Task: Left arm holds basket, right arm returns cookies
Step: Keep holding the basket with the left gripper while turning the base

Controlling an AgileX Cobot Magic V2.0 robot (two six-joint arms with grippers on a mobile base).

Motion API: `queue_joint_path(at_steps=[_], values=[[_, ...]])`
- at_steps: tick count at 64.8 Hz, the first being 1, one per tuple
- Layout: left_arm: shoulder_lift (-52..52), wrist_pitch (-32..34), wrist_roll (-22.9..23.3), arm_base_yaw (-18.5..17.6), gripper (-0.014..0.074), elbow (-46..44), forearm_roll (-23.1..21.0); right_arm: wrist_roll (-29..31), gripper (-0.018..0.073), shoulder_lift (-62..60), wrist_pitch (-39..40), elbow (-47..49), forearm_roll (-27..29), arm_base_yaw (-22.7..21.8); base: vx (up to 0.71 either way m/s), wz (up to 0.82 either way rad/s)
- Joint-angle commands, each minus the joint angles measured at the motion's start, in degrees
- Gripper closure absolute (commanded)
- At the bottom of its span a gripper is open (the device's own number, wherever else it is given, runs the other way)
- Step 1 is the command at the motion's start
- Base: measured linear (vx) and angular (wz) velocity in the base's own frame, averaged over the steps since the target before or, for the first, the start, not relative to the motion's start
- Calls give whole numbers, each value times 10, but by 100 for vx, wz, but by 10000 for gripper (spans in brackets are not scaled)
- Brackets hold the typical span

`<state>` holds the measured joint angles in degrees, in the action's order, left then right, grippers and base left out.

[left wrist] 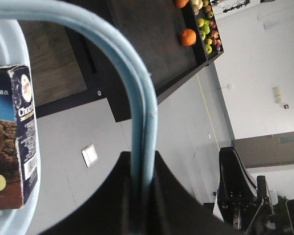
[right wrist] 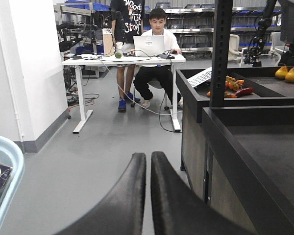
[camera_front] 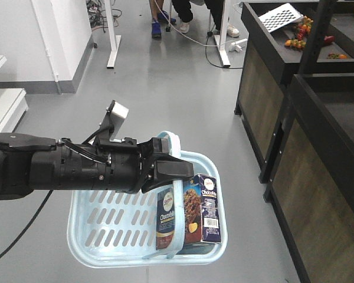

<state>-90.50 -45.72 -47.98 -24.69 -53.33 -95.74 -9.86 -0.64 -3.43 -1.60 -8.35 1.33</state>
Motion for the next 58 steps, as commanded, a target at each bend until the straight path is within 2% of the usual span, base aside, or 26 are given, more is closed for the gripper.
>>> queue_joint_path(at_steps=[1,58], values=[[28,-30,-4,-4,599,-17,-47,4,570,-7,39,-10,-4,0,36,5],[28,-30,-4,-4,599,-17,-47,4,570,-7,39,-10,-4,0,35,0]])
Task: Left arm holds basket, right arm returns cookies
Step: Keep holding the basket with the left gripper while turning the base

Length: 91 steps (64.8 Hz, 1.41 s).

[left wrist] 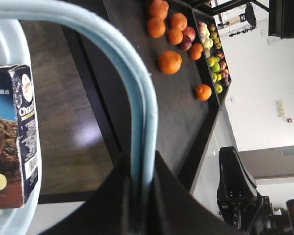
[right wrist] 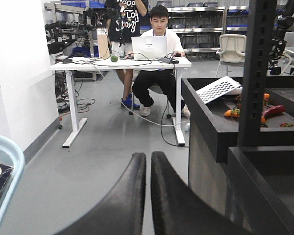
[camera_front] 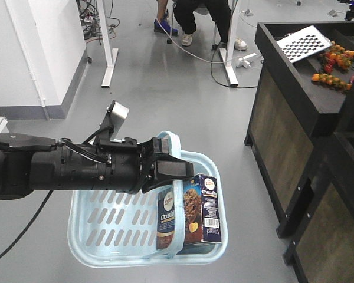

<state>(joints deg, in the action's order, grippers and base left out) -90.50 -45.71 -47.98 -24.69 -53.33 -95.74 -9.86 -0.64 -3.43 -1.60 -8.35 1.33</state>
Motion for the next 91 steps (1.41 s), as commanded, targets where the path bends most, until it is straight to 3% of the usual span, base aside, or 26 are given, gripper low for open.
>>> queue_joint_path(at_steps=[1,51,91], values=[[28,-30,-4,-4,599,-17,-47,4,570,-7,39,-10,-4,0,36,4],[28,-30,-4,-4,599,-17,-47,4,570,-7,39,-10,-4,0,36,12],[28,-29,-4,-4,599,-17,-47,4,570,-7,39,-10,-4,0,28,74]])
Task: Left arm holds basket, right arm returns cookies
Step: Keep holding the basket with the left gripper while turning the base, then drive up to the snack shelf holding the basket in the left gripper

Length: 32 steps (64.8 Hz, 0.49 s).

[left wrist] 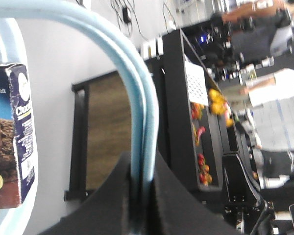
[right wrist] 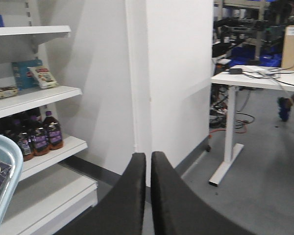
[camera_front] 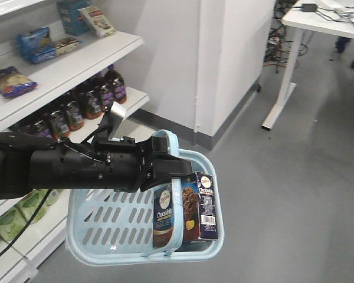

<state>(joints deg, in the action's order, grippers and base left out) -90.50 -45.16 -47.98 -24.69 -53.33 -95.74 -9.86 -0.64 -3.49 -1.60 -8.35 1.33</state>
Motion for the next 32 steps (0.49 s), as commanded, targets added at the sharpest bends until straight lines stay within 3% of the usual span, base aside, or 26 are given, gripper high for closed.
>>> queue_joint_path(at_steps=[1,32], values=[[28,-34,-4,-4,599,-17,-47,4,570,-7,40,-10,-4,0,25,70],[28,-34,-4,-4,599,-17,-47,4,570,-7,40,-10,-4,0,22,66]])
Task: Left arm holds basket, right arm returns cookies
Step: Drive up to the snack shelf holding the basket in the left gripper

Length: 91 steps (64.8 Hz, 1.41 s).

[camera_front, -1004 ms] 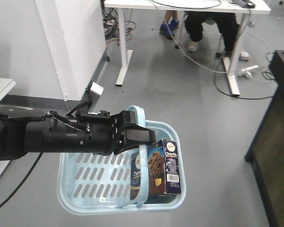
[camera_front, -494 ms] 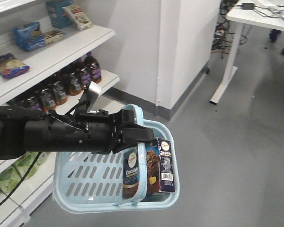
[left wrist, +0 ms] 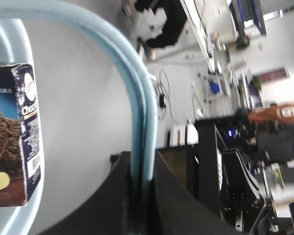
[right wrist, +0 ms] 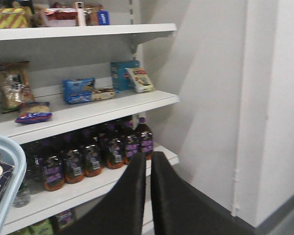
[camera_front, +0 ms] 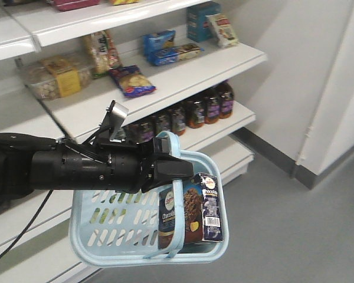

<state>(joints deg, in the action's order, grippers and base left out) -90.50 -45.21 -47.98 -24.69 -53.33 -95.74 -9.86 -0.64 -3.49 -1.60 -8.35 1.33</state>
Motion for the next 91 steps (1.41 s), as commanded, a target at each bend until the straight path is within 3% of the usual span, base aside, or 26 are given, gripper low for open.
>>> queue_joint_path(at_steps=[1,56,91], values=[[28,-34,-4,-4,599,-17,-47,4,570,-7,40,-10,-4,0,21,76],[28,-32,-4,-4,599,-17,-47,4,570,-7,40,-10,-4,0,17,64],[28,-31,-4,-4,599,-17,-47,4,570,-7,40,-10,-4,0,10,17]])
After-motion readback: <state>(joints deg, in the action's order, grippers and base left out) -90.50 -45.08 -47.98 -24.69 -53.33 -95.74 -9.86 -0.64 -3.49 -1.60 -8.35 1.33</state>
